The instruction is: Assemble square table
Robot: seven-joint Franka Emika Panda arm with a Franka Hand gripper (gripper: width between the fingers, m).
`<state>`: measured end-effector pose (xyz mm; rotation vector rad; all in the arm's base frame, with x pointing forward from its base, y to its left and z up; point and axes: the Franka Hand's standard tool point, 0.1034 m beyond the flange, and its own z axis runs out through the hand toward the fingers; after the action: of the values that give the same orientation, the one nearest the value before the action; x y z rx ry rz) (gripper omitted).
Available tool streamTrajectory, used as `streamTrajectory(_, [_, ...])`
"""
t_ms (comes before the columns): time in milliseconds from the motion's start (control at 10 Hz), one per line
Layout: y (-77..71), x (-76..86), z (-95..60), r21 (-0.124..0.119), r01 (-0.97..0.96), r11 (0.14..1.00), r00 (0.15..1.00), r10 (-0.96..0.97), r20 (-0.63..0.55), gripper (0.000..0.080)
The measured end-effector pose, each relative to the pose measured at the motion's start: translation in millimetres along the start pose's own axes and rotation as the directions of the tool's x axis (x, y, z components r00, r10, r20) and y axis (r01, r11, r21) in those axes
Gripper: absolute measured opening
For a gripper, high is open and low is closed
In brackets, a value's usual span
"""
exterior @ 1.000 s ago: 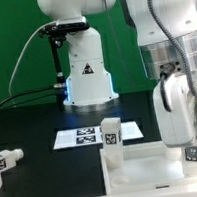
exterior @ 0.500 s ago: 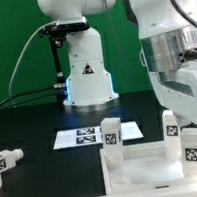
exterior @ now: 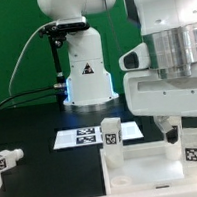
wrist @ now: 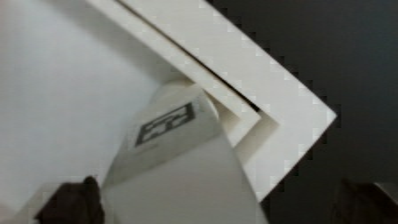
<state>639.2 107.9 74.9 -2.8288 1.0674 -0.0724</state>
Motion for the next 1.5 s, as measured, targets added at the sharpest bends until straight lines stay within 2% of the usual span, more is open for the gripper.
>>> streamTrajectory(200, [2.0, 0.2, 2.2, -0.001, 0.034, 0.999, 0.999, -0.034, 0.0, 0.0627])
streamTrajectory(300, [2.1, 0.2, 2.4, -0.001, 0.008, 1.0, 1.0, -0.008, 0.0, 0.0497])
streamTrajectory(400, [2.2, 0.0, 2.8, -0.001, -0.018, 1.0, 1.0, 0.018, 0.001, 0.0497])
streamTrajectory(500, [3.5, 1.3, 2.8, -0.002, -0.084, 0.996, 0.996, 0.084, -0.001, 0.0325])
streamTrajectory(600, [4.7, 2.4, 3.1, -0.003, -0.14, 0.99, 0.99, 0.14, -0.002, 0.0288])
streamTrajectory(800, [5.1, 2.1, 2.5, -0.012, -0.388, 0.922, 0.922, 0.388, -0.002, 0.0288])
streamTrajectory(1000, [6.4, 1.4, 3.2, -0.014, -0.66, 0.751, 0.751, 0.66, 0.004, 0.0288])
streamTrajectory(1200, [7.9, 3.1, 3.2, -0.015, -0.82, 0.571, 0.571, 0.82, 0.028, 0.0288])
streamTrajectory(1400, [8.0, 3.3, 3.9, -0.016, -0.905, 0.424, 0.423, 0.905, 0.034, 0.0288])
streamTrajectory(1500, [10.2, 5.6, 3.6, -0.016, -0.92, 0.391, 0.39, 0.92, 0.032, 0.0288])
